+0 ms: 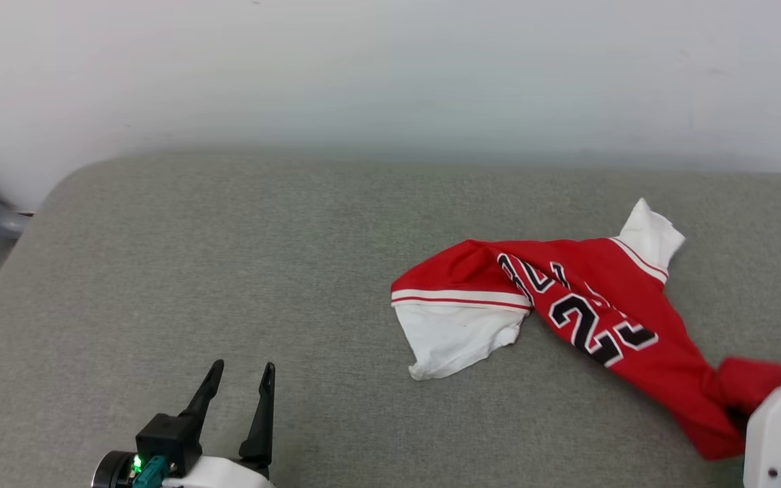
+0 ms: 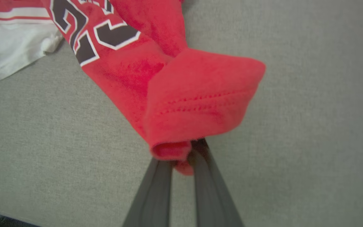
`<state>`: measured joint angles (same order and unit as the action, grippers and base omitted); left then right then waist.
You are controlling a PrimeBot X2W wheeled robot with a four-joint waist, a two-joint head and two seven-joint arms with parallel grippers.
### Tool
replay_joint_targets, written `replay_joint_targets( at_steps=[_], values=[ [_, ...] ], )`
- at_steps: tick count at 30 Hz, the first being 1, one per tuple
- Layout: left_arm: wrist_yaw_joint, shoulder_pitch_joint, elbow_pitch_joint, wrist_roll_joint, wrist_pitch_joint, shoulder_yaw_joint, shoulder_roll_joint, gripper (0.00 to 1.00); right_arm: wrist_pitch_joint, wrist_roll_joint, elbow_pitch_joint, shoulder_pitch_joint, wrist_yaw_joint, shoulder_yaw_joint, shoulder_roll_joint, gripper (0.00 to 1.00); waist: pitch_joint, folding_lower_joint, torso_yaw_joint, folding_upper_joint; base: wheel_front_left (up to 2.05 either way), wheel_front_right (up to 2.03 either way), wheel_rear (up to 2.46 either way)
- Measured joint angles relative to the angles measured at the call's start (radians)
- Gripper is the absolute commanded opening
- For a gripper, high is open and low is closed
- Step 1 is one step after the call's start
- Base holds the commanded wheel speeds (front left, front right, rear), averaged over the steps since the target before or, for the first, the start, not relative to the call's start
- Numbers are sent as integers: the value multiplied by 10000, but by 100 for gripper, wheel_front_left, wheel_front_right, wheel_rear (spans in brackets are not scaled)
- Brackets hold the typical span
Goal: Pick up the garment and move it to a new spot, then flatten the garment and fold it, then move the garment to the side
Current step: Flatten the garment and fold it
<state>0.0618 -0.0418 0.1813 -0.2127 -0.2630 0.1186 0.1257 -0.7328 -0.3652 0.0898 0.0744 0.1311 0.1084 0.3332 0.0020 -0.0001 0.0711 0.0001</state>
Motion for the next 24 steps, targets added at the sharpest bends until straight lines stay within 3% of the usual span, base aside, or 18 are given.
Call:
replay_joint_targets(
  at_steps=[5,10,11,12,17,24],
  values=[
    [90,344,59,90,0,56,-35,100,81,244,125,-1317,0,539,-957,0,317,0,-335,0,0,0,0],
    [174,609,169,180,0,123,-29,100,957,447,767,-1320,2,821,-1532,0,555,1,-560,0,0,0,0],
    [176,652,182,184,0,119,-27,100,1223,543,872,-1256,2,823,-1576,35,578,0,-598,0,0,0,0],
    [178,685,188,198,0,121,-21,100,1475,637,959,-1133,2,842,-1620,100,591,0,-634,-1,0,0,0],
    [234,712,192,247,0,115,-23,100,2673,800,861,-459,0,593,-1547,100,577,1,-829,0,0,0,0],
    [282,713,92,178,0,161,-117,100,4508,-161,29,345,0,4,-926,100,393,1,-1108,0,0,0,0]
  ],
)
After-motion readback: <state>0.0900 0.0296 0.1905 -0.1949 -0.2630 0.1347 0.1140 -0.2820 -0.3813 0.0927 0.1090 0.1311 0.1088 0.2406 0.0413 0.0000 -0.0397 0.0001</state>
